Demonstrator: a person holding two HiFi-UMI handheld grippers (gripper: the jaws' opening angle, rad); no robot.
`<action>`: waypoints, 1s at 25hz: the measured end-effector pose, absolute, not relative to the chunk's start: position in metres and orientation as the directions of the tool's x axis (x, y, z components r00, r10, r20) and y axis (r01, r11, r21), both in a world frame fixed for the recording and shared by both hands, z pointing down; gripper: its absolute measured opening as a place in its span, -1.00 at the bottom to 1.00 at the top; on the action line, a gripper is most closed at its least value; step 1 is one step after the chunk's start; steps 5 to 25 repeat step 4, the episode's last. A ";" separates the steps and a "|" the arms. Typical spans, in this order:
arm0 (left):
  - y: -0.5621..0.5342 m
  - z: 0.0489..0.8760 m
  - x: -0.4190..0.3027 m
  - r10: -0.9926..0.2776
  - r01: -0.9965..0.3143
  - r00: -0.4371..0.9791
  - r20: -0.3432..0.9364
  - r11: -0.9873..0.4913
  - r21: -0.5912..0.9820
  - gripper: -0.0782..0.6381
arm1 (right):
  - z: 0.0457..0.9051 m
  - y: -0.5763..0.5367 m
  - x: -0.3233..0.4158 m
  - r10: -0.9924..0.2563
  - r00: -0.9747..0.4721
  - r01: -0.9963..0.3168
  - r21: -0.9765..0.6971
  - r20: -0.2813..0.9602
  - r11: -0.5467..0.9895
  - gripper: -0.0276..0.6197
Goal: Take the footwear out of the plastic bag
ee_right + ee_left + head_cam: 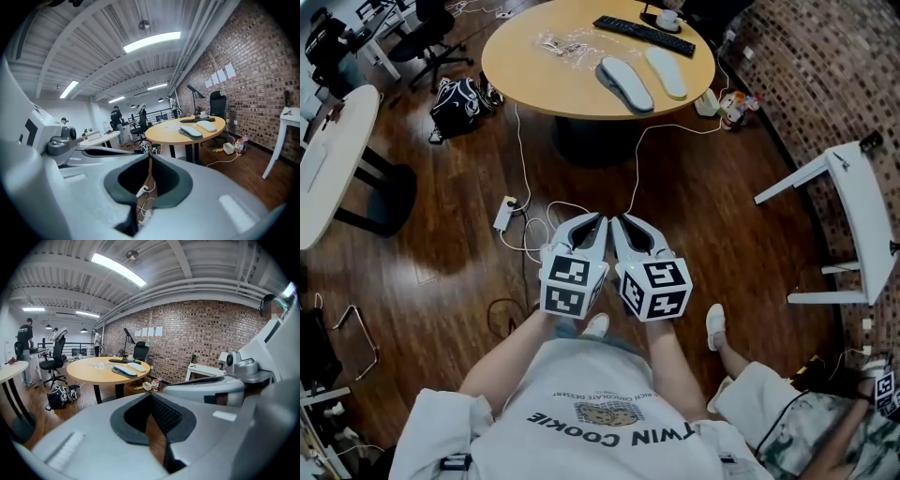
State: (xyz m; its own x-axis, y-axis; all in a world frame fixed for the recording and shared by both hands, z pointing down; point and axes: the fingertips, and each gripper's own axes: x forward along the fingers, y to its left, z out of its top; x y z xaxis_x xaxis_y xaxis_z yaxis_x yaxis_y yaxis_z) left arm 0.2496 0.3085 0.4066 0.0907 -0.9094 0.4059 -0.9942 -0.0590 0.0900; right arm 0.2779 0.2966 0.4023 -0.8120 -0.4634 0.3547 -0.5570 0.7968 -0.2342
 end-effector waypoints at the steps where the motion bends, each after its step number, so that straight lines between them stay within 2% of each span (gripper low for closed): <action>1: 0.309 0.399 0.248 -0.908 -0.994 0.093 0.409 -0.060 0.092 -0.76 | 0.395 0.298 0.276 -0.462 -0.811 -0.558 -0.235 0.358 0.796 -0.85; 4: 0.311 0.376 0.243 -0.904 -0.993 0.099 0.417 -0.063 0.097 -0.76 | 0.372 0.300 0.272 -0.460 -0.809 -0.560 -0.241 0.365 0.793 -0.86; 25: 0.311 0.376 0.243 -0.904 -0.993 0.099 0.417 -0.063 0.097 -0.76 | 0.372 0.300 0.272 -0.460 -0.809 -0.560 -0.241 0.365 0.793 -0.86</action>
